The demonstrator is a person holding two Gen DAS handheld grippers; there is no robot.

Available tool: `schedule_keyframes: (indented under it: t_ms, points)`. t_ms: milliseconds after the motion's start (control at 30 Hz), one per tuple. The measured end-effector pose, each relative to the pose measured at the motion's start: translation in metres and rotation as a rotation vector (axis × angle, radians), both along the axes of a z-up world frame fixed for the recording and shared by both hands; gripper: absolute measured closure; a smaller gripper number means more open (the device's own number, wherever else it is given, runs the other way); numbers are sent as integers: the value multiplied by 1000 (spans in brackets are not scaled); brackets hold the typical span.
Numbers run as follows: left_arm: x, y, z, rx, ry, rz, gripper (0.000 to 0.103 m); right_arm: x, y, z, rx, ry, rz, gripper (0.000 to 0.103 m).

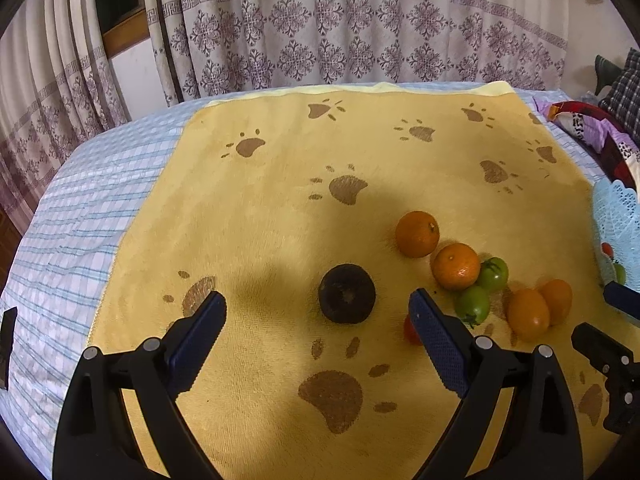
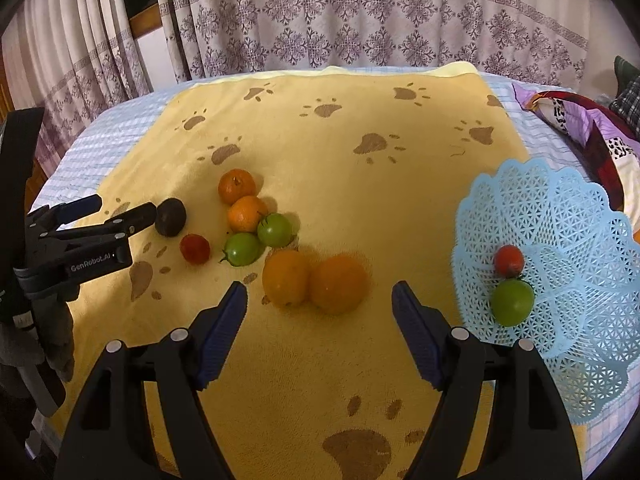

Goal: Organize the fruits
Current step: 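Grasp the dark purple plum with the left tool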

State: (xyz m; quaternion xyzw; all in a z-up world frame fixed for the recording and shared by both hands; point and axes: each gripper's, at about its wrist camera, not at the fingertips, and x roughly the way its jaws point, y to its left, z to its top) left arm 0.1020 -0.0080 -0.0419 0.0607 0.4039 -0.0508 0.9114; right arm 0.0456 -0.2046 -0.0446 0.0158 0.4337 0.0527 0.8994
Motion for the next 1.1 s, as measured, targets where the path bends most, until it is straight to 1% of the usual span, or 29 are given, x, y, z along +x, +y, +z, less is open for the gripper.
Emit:
schedule_keyframes:
  t_ms: [267,533,600,700,867,967,1033,1100]
  points:
    - [13,3,-13,6,29,11,11,3,-2,-8,-4,22,-1,27]
    - [34,18,-27,-31,77,56,11,5,-3,-11,-3,32,-5,27]
    - [39,22,-30,-57,91,61,11,6,-4,-11,-2,35,-6,27]
    - [42,21,-31,-89,108,52,11,7,-6,-12,-1,39,-12,27]
    - [43,9,-38,-106,134,17,12,9,-8,-16,0,50,-18,27]
    - [43,0,-43,-98,145,-10,16,10,-10,-19,0,59,-19,27]
    - [44,-4,-46,-85,148,-11,21,11,-10,-20,3,62,-21,27]
    - [47,-3,-46,-96,151,-6,25,11,-10,-21,7,62,-19,27]
